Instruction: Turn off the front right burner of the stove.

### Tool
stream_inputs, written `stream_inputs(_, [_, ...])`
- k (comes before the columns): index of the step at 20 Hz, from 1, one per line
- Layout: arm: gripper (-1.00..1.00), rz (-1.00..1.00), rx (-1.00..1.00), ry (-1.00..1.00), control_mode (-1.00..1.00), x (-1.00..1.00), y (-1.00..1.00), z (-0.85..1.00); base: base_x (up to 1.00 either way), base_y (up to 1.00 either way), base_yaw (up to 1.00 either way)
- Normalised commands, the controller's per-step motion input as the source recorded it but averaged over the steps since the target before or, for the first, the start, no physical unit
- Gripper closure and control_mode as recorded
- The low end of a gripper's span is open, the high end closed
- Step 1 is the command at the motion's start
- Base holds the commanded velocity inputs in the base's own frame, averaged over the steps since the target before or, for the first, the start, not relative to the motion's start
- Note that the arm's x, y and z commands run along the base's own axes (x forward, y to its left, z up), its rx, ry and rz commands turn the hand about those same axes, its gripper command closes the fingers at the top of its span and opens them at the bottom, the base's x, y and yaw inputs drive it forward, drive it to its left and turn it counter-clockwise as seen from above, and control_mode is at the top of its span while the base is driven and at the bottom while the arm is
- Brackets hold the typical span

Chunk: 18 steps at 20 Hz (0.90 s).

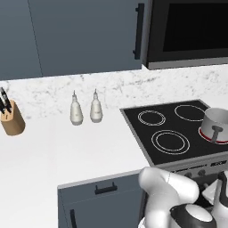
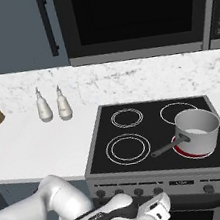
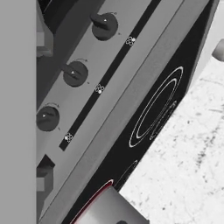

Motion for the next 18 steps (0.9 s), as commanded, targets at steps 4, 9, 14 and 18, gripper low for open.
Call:
stream_inputs(4, [-1.0,-0.01,-0.07,0.0,-1.0,0.22,-0.05,-0.14,0.0,0.0,0.0])
stream_inputs(9, [-1.0,0.0,0.0,0.0,-1.0,0.15,-0.19,-0.21,0.0,0.0,0.0])
stream_inputs(14, [-1.0,0.0,0.0,0.0,-1.0,0.17,-0.34,-0.21,0.0,0.0,0.0])
stream_inputs(18, [-1.0,0.0,0.0,0.0,-1.0,0.13,-0.25,-0.24,0.0,0.0,0.0])
